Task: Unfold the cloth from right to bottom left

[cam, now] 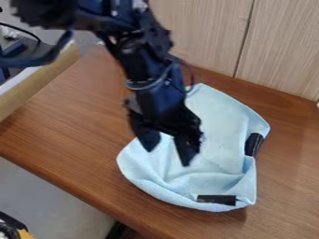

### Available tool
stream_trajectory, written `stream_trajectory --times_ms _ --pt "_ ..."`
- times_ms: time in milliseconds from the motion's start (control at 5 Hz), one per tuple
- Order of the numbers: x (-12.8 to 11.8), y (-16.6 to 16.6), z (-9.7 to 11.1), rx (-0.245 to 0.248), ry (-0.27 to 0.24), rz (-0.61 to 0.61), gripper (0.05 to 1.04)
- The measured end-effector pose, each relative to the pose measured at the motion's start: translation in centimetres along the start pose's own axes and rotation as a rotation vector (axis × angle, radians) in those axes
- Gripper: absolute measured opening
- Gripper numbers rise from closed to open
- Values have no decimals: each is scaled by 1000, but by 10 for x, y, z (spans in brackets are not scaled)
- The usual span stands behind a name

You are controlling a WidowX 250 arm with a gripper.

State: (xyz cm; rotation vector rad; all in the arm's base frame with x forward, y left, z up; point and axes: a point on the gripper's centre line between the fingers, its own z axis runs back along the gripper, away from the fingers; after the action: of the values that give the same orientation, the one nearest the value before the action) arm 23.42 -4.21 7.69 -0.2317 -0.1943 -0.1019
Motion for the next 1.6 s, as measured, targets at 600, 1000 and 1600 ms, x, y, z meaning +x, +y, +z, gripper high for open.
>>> stream_trajectory --times_ms 600,1000,1600 --pt "-8 56 -9 151 -28 364 1000" --pt "-25 90 -37 154 21 474 1000" --pt "-4 92 -64 110 15 445 697"
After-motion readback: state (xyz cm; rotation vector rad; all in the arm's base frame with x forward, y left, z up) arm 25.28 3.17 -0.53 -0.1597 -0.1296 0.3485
